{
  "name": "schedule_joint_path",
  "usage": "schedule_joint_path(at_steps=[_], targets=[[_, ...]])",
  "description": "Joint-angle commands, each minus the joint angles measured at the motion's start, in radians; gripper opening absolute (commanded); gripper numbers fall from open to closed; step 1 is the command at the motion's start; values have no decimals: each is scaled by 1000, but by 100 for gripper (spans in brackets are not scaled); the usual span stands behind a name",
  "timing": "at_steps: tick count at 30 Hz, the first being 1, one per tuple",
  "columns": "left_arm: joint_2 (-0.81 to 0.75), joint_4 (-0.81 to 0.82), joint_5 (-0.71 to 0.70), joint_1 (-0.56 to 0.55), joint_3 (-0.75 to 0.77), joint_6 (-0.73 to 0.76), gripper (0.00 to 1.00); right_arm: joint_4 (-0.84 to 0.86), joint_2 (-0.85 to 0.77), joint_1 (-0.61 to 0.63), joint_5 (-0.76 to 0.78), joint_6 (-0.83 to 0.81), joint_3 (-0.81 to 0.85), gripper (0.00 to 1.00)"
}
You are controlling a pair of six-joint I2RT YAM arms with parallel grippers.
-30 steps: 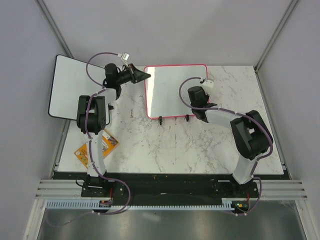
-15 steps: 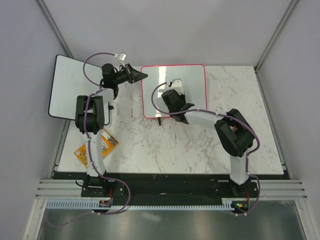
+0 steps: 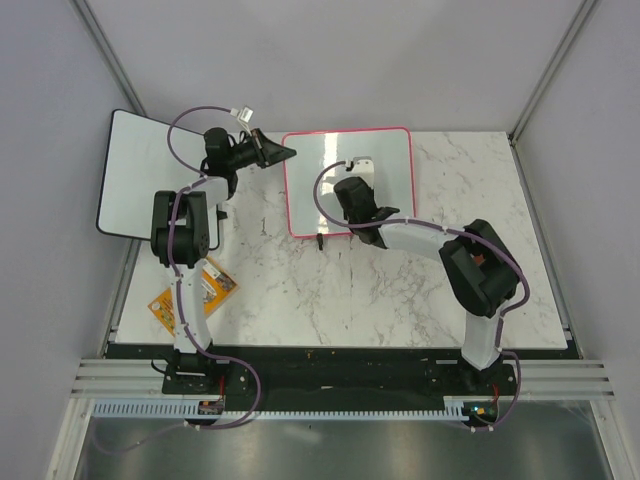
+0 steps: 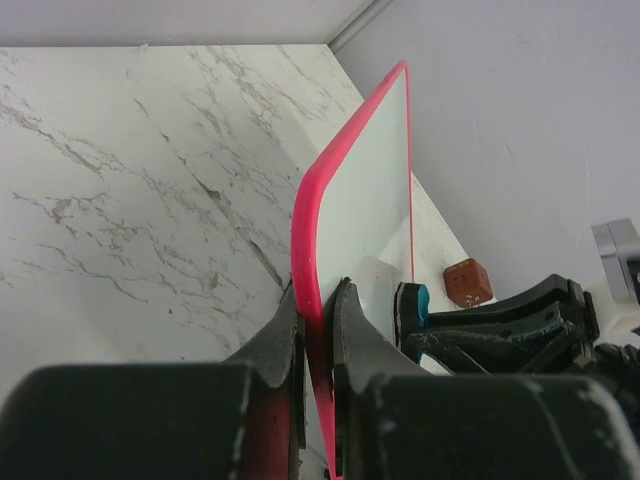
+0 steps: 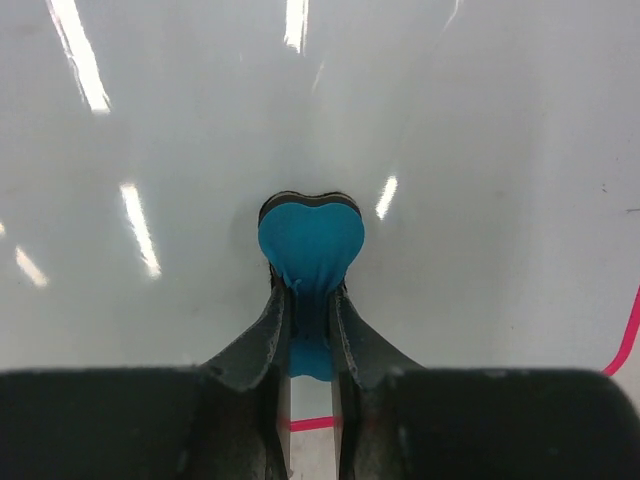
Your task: Erase the whiteboard
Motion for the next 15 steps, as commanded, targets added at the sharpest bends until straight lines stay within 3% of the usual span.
schedule_joint_path(at_steps=[1,5,9,15], targets=[[20,18,-4,-26,7,241,2,-86,33,-180,-120,114,-152,0],[26,18,-5,-26,9,239,2,-64,-43,-216,-76,82,-216,0],[28,22,-5,-26,9,235,2,-47,-42,-207,-167,45,-201,0],[28,24,-4,-27,9,232,2,-36,31,-61,-234,-31,-116,0]])
